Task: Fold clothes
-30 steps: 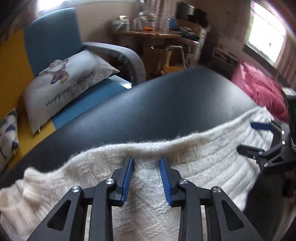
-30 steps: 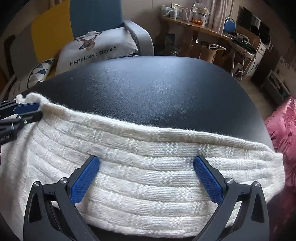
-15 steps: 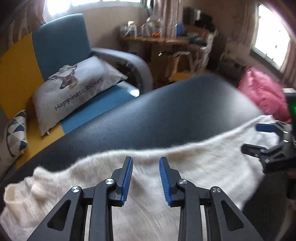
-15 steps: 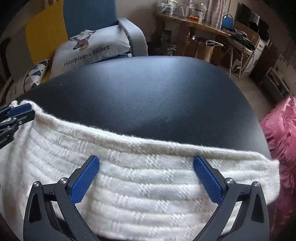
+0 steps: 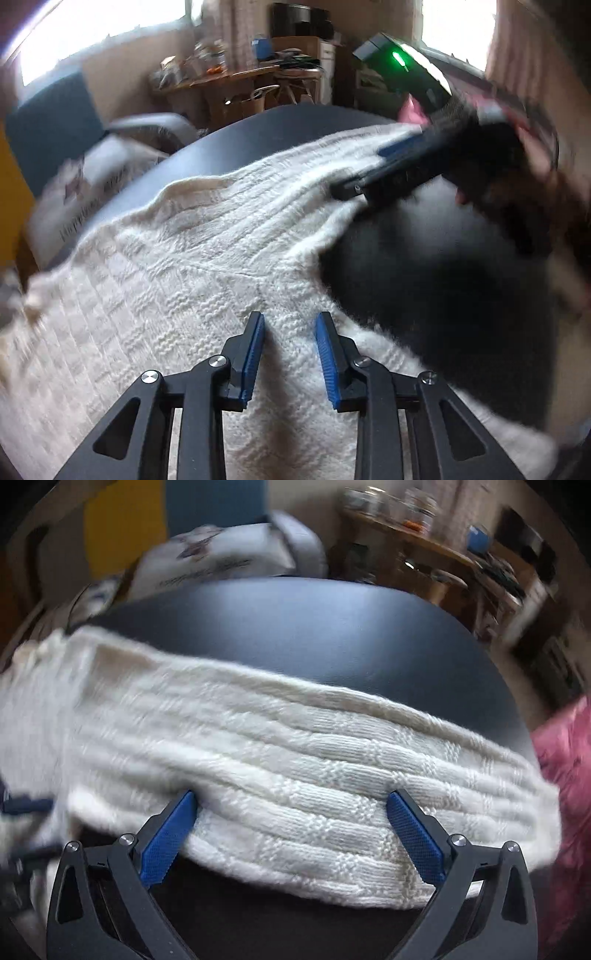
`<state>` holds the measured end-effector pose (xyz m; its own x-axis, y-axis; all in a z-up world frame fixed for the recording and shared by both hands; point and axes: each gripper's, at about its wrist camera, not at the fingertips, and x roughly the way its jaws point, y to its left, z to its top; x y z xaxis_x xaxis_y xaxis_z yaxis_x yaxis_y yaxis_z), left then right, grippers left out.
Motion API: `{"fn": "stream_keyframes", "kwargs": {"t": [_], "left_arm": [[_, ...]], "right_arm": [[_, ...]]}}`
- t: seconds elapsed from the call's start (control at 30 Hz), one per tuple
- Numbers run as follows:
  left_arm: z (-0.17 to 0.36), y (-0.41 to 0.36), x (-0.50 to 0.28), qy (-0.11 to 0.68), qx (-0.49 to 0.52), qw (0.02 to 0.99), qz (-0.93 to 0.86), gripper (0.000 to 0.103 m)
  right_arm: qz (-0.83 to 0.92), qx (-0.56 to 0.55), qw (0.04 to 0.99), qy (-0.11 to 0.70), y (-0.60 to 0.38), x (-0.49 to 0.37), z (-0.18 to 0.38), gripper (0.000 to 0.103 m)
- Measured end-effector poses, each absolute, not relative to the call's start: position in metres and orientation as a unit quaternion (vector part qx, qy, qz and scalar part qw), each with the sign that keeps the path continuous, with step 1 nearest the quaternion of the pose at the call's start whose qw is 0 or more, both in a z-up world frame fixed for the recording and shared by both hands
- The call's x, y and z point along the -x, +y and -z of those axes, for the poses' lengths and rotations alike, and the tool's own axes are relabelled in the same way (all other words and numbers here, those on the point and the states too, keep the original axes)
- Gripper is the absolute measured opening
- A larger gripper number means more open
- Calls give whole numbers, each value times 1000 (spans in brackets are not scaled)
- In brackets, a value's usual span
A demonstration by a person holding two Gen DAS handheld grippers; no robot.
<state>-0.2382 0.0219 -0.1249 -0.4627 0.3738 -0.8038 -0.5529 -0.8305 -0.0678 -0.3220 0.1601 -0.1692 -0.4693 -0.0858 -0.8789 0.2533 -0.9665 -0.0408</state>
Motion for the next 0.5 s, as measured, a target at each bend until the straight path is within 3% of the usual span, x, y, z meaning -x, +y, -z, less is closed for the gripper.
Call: {"fn": "stream_keyframes", "kwargs": {"t": [0.07,0.17,0.37,0.5], "left_arm": [[111,1,238,30,438,272,-856,28],[90,-29,215,-10,409,253,-877,28],[93,-57,148,12,420,193,-887,28],[103,-80,113,-1,435,161,-886,29]], "right_arm": [[852,-507,95,90,157,320,166,103],[865,-481,113,93,151,300,145,103],[847,-425,287,137,91,233,113,103],[803,-417,408,123,50,205,107,103]]}}
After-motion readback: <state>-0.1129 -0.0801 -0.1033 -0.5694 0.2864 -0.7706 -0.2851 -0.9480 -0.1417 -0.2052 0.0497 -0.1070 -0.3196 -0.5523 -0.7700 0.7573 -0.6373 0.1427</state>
